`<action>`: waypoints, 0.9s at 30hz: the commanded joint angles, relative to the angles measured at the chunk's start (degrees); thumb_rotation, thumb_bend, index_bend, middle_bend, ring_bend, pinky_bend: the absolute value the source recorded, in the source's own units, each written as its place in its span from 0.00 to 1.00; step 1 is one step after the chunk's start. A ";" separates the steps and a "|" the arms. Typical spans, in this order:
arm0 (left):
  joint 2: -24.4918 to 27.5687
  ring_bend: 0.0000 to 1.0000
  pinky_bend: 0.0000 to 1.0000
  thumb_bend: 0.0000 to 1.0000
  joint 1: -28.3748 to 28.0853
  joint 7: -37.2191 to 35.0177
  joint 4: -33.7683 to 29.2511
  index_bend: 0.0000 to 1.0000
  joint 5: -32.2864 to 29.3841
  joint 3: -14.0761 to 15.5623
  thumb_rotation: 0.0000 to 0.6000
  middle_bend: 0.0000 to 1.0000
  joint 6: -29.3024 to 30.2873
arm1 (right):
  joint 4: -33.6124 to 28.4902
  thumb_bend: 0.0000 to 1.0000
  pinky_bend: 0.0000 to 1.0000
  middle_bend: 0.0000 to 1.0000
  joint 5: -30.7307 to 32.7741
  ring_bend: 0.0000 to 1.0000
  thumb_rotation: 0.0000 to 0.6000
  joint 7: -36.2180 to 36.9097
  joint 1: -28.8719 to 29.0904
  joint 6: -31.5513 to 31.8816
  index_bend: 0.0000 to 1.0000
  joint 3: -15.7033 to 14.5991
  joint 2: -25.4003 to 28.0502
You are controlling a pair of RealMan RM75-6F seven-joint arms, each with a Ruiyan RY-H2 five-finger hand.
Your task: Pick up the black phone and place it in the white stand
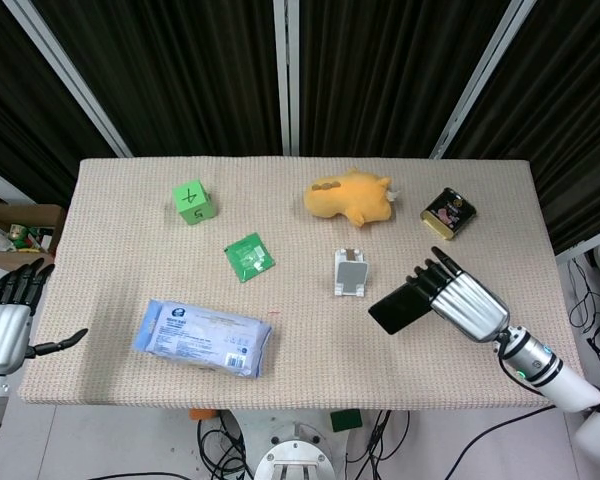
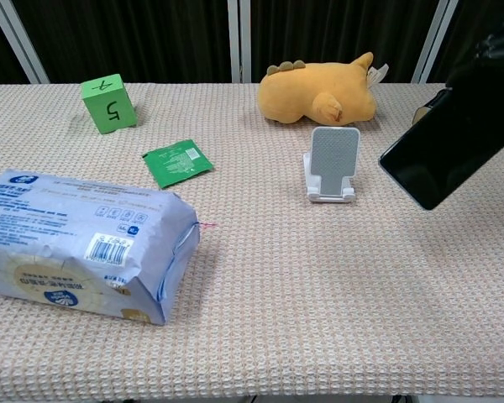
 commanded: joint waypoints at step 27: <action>-0.24 0.00 0.09 0.05 -0.22 -1.75 1.72 0.07 -1.59 -0.52 0.50 0.01 -1.33 | 22.78 0.68 0.15 0.59 -21.07 0.59 1.00 -2.20 27.14 -9.81 0.75 -0.56 -4.80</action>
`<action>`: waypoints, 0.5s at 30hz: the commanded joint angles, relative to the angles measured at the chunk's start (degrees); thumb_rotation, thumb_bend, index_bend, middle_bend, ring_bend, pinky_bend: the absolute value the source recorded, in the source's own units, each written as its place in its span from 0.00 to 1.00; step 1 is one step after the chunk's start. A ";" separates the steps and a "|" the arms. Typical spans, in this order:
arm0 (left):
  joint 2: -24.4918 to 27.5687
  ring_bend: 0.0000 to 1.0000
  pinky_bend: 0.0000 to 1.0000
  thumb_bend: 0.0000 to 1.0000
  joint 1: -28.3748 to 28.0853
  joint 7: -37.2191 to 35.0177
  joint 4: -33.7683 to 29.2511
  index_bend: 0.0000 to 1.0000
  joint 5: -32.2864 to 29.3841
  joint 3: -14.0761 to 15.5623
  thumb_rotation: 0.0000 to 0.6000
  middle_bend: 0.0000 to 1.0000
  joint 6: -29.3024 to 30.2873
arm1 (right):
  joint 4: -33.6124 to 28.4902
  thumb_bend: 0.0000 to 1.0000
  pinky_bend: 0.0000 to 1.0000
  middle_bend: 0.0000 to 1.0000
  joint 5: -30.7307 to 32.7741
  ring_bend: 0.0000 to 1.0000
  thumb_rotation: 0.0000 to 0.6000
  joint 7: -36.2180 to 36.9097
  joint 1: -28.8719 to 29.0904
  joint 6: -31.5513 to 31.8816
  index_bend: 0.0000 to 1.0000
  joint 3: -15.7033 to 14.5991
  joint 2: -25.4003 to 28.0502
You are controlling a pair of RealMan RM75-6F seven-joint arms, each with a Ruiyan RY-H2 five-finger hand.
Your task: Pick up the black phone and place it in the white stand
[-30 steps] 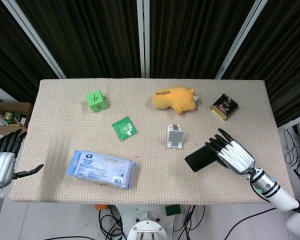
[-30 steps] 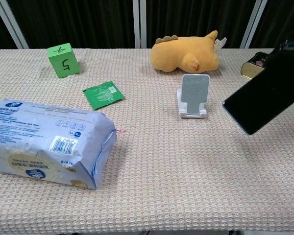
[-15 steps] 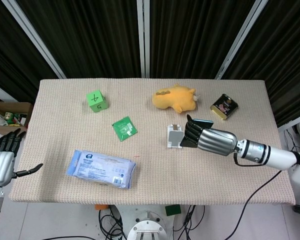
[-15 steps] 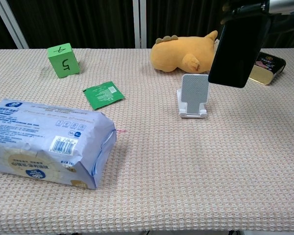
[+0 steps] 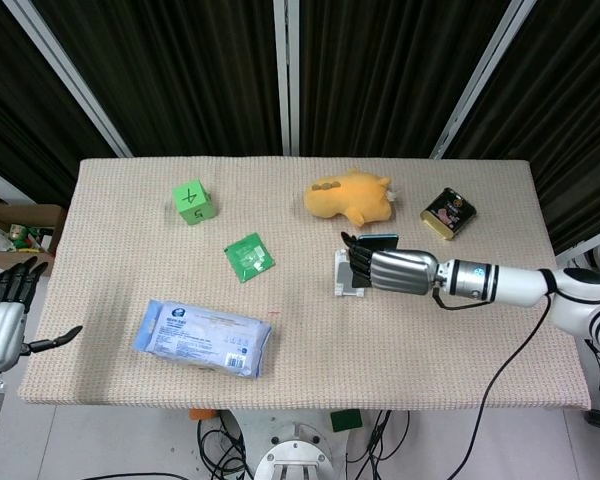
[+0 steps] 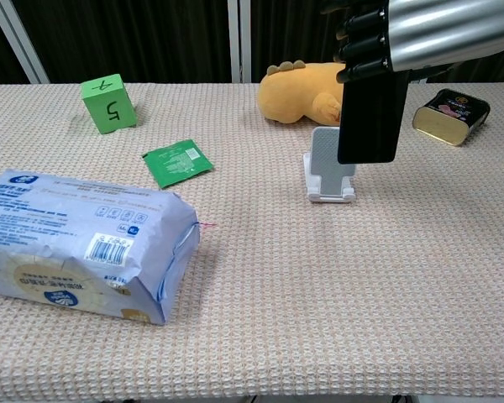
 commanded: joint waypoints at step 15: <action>-0.38 0.00 0.09 0.05 0.37 -1.88 1.77 0.07 -0.01 0.19 0.50 0.01 0.11 | -2.02 0.68 0.19 0.59 6.35 0.59 1.00 -4.69 0.67 -6.61 0.75 -1.36 -4.51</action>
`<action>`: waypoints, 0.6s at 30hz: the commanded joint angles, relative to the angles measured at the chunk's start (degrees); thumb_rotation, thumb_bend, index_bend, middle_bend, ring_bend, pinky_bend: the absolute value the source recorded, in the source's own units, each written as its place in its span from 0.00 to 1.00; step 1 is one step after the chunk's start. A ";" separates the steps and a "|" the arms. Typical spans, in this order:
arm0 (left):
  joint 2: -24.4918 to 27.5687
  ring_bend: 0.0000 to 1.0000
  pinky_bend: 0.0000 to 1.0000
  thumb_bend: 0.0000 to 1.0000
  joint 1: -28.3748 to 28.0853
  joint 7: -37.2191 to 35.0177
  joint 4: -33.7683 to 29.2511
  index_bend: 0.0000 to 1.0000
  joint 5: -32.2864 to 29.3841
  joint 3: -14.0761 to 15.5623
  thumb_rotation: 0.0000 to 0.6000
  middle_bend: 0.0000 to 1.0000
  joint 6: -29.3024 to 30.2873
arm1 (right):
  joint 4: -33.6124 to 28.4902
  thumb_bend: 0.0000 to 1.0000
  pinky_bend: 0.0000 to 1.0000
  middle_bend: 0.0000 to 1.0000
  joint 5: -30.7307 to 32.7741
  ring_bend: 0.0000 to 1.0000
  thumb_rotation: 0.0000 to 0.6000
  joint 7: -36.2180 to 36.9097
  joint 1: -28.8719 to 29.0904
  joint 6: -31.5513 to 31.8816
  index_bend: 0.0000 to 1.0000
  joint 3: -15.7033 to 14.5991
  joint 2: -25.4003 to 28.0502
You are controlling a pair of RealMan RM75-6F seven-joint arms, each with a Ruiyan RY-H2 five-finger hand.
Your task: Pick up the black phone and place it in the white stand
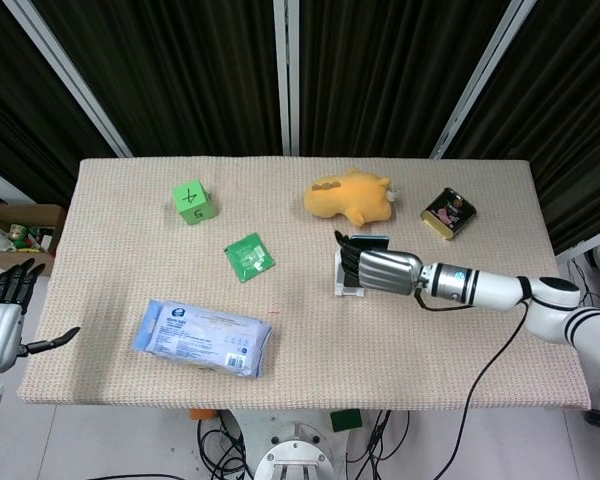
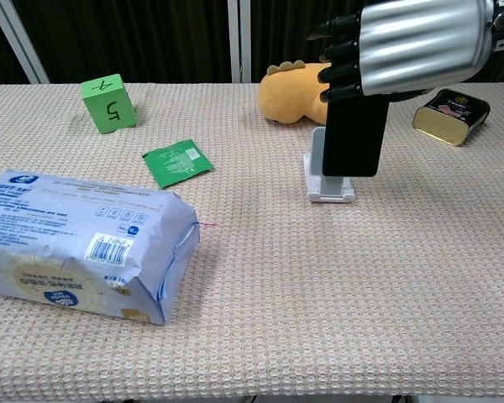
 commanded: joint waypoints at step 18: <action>-0.17 0.00 0.09 0.05 0.44 -1.93 1.59 0.07 -0.08 0.09 0.51 0.01 0.09 | -1.33 0.68 0.19 0.59 4.28 0.59 1.00 -3.76 0.86 -3.59 0.75 -1.23 -3.34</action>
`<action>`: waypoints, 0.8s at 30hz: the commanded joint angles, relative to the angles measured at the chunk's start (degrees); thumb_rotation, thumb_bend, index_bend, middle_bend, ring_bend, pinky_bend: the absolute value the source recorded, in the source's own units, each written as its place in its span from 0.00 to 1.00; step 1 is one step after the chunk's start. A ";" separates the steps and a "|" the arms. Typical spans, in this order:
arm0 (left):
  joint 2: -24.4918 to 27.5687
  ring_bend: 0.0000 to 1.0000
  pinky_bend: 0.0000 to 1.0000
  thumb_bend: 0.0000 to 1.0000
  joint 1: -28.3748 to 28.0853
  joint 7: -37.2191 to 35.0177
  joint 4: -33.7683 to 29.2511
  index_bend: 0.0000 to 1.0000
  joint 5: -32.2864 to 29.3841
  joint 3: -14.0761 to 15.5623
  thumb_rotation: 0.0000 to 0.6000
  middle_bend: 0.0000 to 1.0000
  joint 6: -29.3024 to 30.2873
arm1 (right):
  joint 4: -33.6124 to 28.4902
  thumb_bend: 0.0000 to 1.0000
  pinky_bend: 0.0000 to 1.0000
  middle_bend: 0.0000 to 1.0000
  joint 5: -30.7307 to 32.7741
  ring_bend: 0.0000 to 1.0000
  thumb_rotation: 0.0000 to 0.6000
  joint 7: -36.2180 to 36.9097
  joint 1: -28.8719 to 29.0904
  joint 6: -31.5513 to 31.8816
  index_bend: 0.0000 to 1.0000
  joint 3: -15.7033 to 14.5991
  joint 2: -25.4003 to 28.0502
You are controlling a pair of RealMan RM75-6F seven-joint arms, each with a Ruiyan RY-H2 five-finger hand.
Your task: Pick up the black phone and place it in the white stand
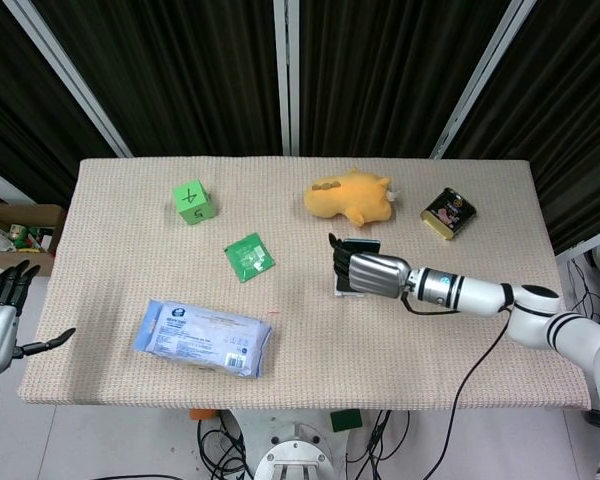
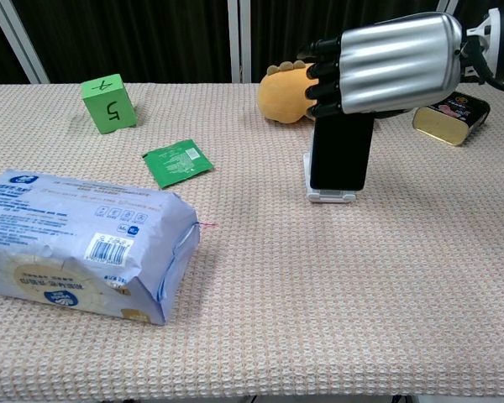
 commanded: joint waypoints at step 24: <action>0.01 0.00 0.09 0.05 0.16 -0.02 0.13 0.07 -0.08 -0.06 0.53 0.01 -0.04 | -0.18 0.56 0.15 0.36 3.09 0.34 1.00 -0.01 0.80 -1.96 0.32 -1.74 -0.95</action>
